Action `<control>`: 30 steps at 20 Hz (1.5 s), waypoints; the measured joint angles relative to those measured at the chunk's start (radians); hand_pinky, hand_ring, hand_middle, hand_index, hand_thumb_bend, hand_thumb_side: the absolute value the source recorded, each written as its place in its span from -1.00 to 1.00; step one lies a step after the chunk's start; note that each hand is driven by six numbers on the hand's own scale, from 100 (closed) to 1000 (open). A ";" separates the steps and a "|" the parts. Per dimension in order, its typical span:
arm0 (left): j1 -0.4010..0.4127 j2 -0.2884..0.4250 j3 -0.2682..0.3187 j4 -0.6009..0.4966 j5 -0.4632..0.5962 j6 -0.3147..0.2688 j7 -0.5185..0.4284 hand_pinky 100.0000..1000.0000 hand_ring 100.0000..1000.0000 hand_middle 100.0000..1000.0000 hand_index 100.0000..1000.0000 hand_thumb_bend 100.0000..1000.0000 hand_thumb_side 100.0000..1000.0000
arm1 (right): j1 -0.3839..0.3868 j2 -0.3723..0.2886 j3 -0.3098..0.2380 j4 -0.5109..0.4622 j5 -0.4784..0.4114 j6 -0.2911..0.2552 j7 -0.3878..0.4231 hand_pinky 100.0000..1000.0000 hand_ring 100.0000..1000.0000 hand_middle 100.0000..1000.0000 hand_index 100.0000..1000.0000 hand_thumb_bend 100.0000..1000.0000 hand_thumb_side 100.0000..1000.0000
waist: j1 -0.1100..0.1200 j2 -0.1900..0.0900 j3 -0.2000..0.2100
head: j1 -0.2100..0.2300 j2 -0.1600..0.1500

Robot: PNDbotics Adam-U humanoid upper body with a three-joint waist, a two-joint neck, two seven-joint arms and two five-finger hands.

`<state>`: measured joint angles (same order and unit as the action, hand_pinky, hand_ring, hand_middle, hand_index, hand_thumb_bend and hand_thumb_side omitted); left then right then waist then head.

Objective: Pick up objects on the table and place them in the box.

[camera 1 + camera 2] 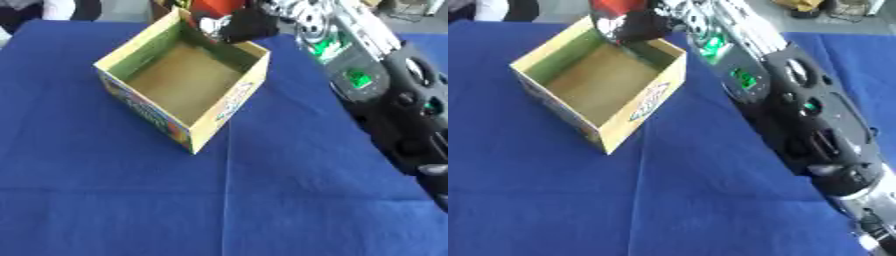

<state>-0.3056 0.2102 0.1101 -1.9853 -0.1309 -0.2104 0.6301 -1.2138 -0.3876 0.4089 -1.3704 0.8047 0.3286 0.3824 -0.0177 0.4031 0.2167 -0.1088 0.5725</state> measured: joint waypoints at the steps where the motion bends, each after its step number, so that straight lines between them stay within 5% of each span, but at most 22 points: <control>1: -0.006 0.000 -0.002 0.000 0.001 -0.001 -0.002 -0.42 0.36 0.17 0.36 -0.98 1.00 | -0.009 0.011 -0.003 0.030 0.010 -0.010 -0.008 0.14 0.25 -0.68 -0.19 -1.00 0.34 | -0.003 0.006 0.008 | -0.005 -0.005; 9: -0.033 -0.005 -0.010 0.000 0.013 -0.009 -0.013 -0.42 0.36 0.17 0.37 -0.98 1.00 | -0.044 0.077 -0.028 0.231 0.076 -0.101 -0.043 0.15 0.26 -0.67 -0.18 -1.00 0.32 | -0.024 0.045 0.058 | -0.045 -0.038; 17: -0.044 -0.009 -0.014 0.000 0.016 -0.011 -0.017 -0.42 0.36 0.17 0.36 -0.98 1.00 | -0.054 0.113 -0.047 0.372 0.115 -0.208 -0.002 0.26 0.36 -0.53 -0.06 -1.00 0.43 | -0.034 0.049 0.063 | -0.063 -0.040; 21: -0.044 -0.009 -0.014 0.000 0.017 -0.010 -0.018 -0.42 0.36 0.17 0.36 -0.99 1.00 | -0.054 0.119 -0.060 0.398 0.145 -0.239 0.011 0.36 0.51 -0.17 0.24 -1.00 0.62 | -0.033 0.049 0.062 | -0.068 -0.040; 22: -0.044 -0.009 -0.014 0.000 0.017 -0.010 -0.018 -0.42 0.36 0.17 0.36 -0.98 1.00 | -0.054 0.120 -0.062 0.401 0.151 -0.244 0.014 0.38 0.55 -0.11 0.31 -0.95 0.66 | -0.033 0.049 0.062 | -0.068 -0.040; 23: -0.044 -0.009 -0.014 0.000 0.017 -0.009 -0.019 -0.42 0.36 0.17 0.36 -0.99 1.00 | -0.054 0.120 -0.064 0.403 0.155 -0.250 0.018 0.46 0.64 0.05 0.48 -0.53 0.77 | -0.033 0.049 0.061 | -0.069 -0.040; 25: -0.044 -0.009 -0.014 0.000 0.017 -0.009 -0.020 -0.42 0.36 0.17 0.36 -0.99 1.00 | -0.054 0.120 -0.064 0.404 0.166 -0.261 0.028 0.53 0.72 0.24 0.65 -0.09 0.85 | -0.033 0.049 0.060 | -0.070 -0.040; 27: -0.044 -0.009 -0.014 0.000 0.017 -0.009 -0.021 -0.42 0.36 0.17 0.36 -0.99 1.00 | -0.055 0.121 -0.064 0.404 0.179 -0.270 0.041 0.61 0.79 0.42 0.75 0.18 0.87 | -0.032 0.049 0.059 | -0.070 -0.040; 30: -0.044 -0.009 -0.014 0.000 0.017 -0.009 -0.022 -0.42 0.36 0.17 0.36 -0.98 1.00 | -0.062 0.122 -0.070 0.403 0.197 -0.267 0.049 0.68 0.85 0.52 0.81 0.31 0.90 | -0.028 0.048 0.056 | -0.070 -0.040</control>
<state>-0.3493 0.2011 0.0957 -1.9853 -0.1138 -0.2196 0.6082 -1.2762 -0.2658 0.3389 -0.9671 1.0017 0.0618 0.4314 -0.0456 0.4515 0.2731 -0.1787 0.5328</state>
